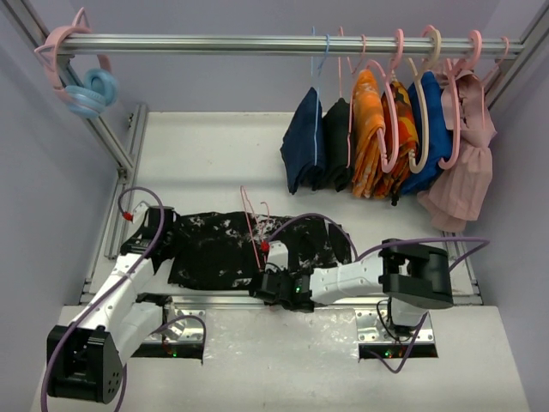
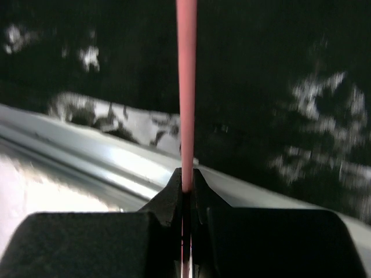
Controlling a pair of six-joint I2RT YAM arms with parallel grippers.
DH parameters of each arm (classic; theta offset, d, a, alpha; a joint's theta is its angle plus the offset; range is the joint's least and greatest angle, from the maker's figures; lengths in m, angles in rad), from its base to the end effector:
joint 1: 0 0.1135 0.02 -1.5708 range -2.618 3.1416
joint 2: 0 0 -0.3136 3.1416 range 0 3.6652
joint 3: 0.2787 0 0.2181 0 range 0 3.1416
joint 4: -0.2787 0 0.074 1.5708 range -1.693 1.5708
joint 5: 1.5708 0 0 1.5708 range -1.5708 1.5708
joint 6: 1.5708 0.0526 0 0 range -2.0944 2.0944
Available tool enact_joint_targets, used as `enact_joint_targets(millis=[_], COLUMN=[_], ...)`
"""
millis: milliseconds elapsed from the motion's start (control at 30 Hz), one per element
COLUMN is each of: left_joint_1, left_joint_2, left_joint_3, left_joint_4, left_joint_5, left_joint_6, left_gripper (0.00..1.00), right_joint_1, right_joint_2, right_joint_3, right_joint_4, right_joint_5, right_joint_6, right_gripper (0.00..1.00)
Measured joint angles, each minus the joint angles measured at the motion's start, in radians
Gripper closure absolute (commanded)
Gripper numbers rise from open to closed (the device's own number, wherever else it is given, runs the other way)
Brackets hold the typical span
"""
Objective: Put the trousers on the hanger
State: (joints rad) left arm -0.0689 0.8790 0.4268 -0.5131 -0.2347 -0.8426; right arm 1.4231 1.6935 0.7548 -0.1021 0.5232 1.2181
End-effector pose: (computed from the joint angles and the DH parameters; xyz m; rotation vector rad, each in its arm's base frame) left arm 0.1066 0.0049 0.2144 -1.0274 2.2784 -0.0790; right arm 0.0688 0.2841 0.1879 -0.0742 2.4746 0.4855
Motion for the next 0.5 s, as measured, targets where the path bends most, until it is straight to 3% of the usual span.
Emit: enact_joint_targets(millis=[133, 500], left_joint_1=[0.0, 0.0], left_joint_2=[-0.01, -0.059], left_joint_3=[0.016, 0.113], left_joint_4=[-0.01, -0.008], left_joint_5=[0.006, 0.085], left_joint_6=[-0.008, 0.013], left_gripper=[1.0, 1.0], right_joint_1=[-0.1, -0.211], right_joint_2=[0.013, 0.125], right_joint_3=[0.001, 0.152], right_joint_4=[0.06, 0.054], right_joint_5=[-0.089, -0.226], right_joint_6=[-0.023, -0.146], right_gripper=[1.0, 1.0])
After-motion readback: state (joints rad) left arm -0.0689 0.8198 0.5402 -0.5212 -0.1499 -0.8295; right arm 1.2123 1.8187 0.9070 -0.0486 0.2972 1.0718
